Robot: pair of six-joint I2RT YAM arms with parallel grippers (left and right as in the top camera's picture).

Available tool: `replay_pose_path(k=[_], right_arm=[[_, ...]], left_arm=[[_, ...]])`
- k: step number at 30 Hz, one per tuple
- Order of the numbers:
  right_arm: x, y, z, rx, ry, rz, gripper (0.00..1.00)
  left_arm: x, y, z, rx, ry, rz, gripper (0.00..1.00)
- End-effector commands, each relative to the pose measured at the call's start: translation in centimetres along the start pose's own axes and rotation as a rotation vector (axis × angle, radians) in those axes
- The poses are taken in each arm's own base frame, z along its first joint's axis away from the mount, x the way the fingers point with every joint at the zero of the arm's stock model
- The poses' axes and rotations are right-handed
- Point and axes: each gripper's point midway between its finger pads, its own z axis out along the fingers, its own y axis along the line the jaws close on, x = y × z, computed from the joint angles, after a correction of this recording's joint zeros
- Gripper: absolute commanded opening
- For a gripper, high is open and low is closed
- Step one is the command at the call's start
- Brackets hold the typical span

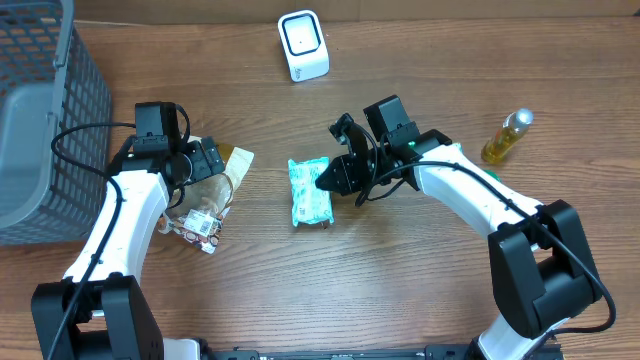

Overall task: Scan the item barcode
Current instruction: 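Release with the left gripper and lift the wipe pack toward the scanner with the right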

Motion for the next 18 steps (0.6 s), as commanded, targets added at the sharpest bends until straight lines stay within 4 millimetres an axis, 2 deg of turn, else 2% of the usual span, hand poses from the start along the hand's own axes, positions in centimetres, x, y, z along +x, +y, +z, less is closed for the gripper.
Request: replay_pose_path(k=[1,4,9,13,16,18], right_arm=[[-3.3,2.4,-2.4,-0.008,-0.073,-0.069,0.04],[-5.0,2.9,-4.7,0.098,-0.071,-0.092,0.04],[-7.8,6.2,-10.5,0.227,-0.085,-0.228,0.04],[-12.3,8.0,-15.2,0.391,-0.237,-0.372,0.04],[-15.4,8.5,-17.1,0.489,-0.354,-0.468,0.04],[-16.7,8.5,-17.4,0.550,-0.387,-0.551,0.04]], left_arm=[[-0.1,0.3,0.2,-0.015,0.002,0.021,1.00],[-0.1,0.3,0.2,-0.015,0.003,0.021,1.00],[-0.1,0.3,0.2,-0.015,0.003,0.021,1.00],[-0.1,0.3,0.2,-0.015,0.002,0.021,0.99],[-0.1,0.3,0.2,-0.015,0.002,0.021,1.00],[-0.1,0.3,0.2,-0.015,0.003,0.021,0.99]])
